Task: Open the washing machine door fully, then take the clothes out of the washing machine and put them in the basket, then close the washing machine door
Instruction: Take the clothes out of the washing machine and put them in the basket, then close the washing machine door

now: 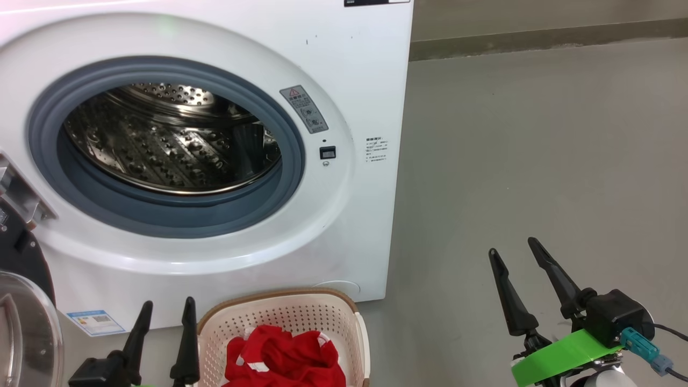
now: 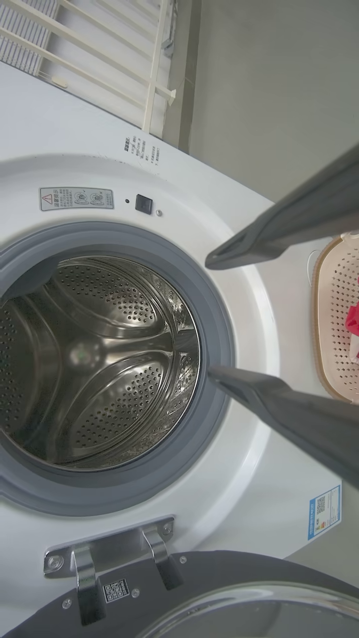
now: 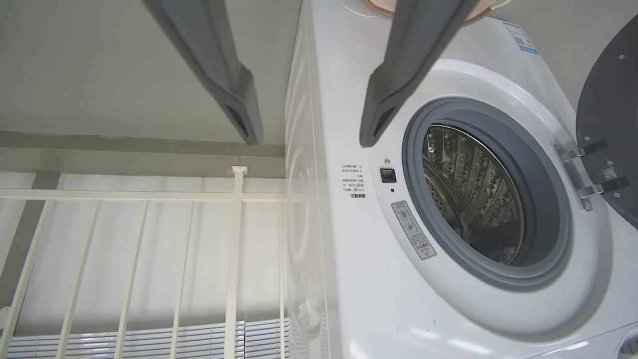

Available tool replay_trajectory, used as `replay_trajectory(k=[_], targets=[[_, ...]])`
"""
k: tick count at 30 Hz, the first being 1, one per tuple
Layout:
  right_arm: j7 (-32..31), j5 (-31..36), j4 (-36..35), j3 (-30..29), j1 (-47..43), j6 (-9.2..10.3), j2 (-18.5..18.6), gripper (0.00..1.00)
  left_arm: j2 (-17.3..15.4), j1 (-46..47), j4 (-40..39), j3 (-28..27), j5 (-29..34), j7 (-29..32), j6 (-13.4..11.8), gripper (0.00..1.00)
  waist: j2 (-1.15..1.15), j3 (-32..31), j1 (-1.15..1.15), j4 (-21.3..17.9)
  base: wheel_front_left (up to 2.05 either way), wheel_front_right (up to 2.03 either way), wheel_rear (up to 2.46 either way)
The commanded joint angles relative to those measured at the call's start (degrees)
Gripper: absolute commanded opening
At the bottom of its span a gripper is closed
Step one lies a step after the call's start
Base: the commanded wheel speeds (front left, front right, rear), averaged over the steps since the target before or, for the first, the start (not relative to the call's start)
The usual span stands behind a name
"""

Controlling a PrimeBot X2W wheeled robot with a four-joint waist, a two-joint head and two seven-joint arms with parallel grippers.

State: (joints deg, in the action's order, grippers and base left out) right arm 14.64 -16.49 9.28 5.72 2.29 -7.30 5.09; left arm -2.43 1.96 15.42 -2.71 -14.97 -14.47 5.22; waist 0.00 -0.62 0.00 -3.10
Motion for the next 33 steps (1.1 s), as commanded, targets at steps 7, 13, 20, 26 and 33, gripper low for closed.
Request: replay_trajectory(k=[7,13,20,26,33], targets=[[0.4,0.6,-1.3,0.8,-0.3,-0.19,0.4,1.0,-0.5,-0.1,-2.3,-1.6,1.1,-0.5,-0.6,1.0,0.0,0.0,0.0,-0.3,0.0,0.0,0.0],[0.4,0.8,-1.1,0.7,-0.2,-0.19,0.3,1.0,-0.6,0.2,-2.2,-1.8,0.9,-0.5,-0.1,1.0,0.0,0.0,0.0,-0.7,0.0,0.0,0.0],[0.4,0.8,-0.9,0.7,-0.2,-0.19,0.3,1.0,-1.1,0.1,-3.9,-1.6,1.3,-0.5,0.6,1.0,0.0,0.1,0.0,-0.9,0.0,0.0,0.0],[0.4,0.7,-0.6,0.6,-0.2,-0.19,0.2,1.0,-1.2,-0.1,-4.5,-1.6,1.6,-0.5,1.0,1.0,0.0,-0.1,0.0,-0.9,-0.01,0.0,0.0],[0.4,0.6,-0.3,0.5,-0.1,-0.19,0.1,1.0,-1.1,-0.1,-4.0,-1.7,2.3,-0.5,0.7,1.0,0.0,-0.5,0.0,-0.9,-0.58,0.55,0.03]])
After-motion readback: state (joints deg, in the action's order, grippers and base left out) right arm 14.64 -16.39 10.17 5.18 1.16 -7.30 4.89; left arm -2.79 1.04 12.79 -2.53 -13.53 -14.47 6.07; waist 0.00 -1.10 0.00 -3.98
